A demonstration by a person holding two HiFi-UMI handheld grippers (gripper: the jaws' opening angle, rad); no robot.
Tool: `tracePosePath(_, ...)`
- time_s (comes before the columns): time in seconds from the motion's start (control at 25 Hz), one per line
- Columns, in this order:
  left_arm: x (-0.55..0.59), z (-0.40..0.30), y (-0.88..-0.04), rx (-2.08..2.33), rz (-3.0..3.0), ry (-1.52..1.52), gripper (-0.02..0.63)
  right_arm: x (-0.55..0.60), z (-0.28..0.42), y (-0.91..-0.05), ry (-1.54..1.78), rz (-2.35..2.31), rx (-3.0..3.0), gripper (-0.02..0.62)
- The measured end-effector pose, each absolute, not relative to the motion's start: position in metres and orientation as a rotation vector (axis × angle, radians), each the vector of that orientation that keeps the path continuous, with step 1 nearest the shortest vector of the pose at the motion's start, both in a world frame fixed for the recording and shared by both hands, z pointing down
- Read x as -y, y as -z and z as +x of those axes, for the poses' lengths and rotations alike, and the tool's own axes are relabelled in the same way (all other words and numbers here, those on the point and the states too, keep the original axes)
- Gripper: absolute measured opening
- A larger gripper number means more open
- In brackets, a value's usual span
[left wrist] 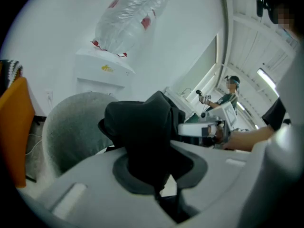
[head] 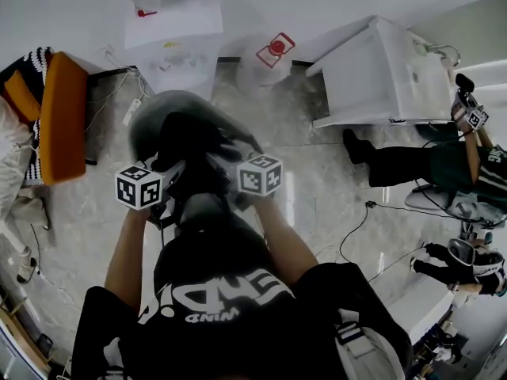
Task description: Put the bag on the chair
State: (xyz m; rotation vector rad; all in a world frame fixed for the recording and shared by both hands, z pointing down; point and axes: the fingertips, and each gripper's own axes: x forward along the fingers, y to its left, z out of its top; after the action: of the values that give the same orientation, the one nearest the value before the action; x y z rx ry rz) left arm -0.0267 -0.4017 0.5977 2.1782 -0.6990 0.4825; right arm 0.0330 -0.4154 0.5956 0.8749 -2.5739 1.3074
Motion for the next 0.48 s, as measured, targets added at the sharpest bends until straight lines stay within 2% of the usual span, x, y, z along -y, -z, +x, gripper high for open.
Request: tracePosePath(0.48, 0.437, -0.053, -0.647, 0.809, 2.076, -0.478, 0.064, 0.451, 0.012, -0.639, -1.359, 0.877, 2.48, 0.067)
